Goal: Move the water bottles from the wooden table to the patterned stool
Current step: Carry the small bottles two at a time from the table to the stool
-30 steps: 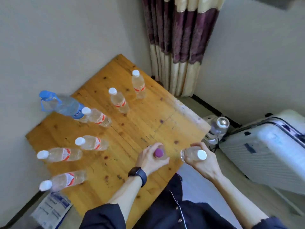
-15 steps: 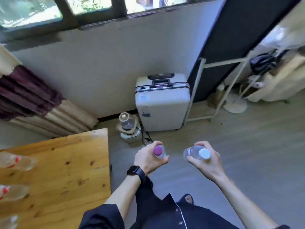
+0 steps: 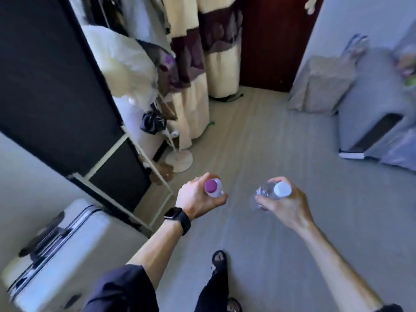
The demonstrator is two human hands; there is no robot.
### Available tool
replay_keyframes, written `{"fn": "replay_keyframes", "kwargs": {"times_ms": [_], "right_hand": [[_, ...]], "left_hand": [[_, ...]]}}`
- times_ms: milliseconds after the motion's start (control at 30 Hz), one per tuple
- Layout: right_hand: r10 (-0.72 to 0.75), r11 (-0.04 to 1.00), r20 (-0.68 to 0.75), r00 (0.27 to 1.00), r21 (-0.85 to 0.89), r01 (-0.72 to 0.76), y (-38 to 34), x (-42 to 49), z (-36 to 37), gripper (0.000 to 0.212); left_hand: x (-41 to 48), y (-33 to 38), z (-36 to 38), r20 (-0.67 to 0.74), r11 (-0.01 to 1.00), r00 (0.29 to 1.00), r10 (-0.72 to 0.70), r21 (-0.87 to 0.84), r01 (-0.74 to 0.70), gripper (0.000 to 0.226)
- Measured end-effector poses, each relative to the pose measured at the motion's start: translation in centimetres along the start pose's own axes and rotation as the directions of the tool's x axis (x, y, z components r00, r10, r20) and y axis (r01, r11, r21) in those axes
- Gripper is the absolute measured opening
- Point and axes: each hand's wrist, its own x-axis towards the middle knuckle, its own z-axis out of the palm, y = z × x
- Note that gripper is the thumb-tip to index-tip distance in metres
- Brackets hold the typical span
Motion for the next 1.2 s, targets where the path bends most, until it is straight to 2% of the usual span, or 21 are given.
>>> {"fn": "replay_keyframes", "kwargs": {"times_ms": [67,167,300,433,500,633,933,1067,1200], "right_hand": [[0.043,0.998,-0.076,0.996,0.038,-0.041,-0.4,2.9,-2.2,0.049],[0.059,0.997,-0.110,0.992,0.058,-0.053,-1.7,6.1,-4.8,0.040],[0.081,0.996,-0.195,0.977,0.061,-0.071,-4.0,10.9,-8.7,0.035],[0.055,0.998,-0.298,0.953,0.048,-0.043,-6.3,15.7,-12.8,0.022],[0.054,0.998,-0.356,0.933,0.038,-0.043,-6.8,18.4,-14.9,0.024],[0.054,0.997,-0.420,0.906,-0.022,-0.069,-7.6,24.7,-19.0,0.054],[0.016,0.990,-0.437,0.899,-0.122,-0.077,-7.9,41.0,-28.4,0.048],[-0.035,0.987,-0.382,0.924,-0.160,-0.029,-7.8,48.4,-32.8,0.047],[-0.084,0.975,-0.377,0.922,-0.221,-0.002,-9.2,56.4,-36.4,0.047]], "left_hand": [[4.6,2.8,0.3,0.058,0.996,0.994,0.093,0.008,-0.094,0.044],[9.5,5.4,-0.3,0.125,0.975,0.971,0.205,0.057,-0.213,0.050],[17.1,9.3,-2.3,0.136,0.934,0.934,0.331,0.093,-0.345,0.049],[24.0,13.7,-3.9,0.120,0.902,0.902,0.415,0.077,-0.426,0.049],[27.0,16.1,-4.1,0.128,0.889,0.888,0.441,0.075,-0.452,0.049],[33.0,21.4,-3.0,0.155,0.875,0.873,0.462,0.079,-0.477,0.044],[47.8,34.0,3.4,0.108,0.846,0.846,0.522,0.058,-0.530,0.068],[54.5,40.1,5.1,0.116,0.852,0.855,0.506,0.084,-0.516,0.068],[61.5,44.5,6.5,0.076,0.873,0.872,0.484,0.026,-0.487,0.063]]}}
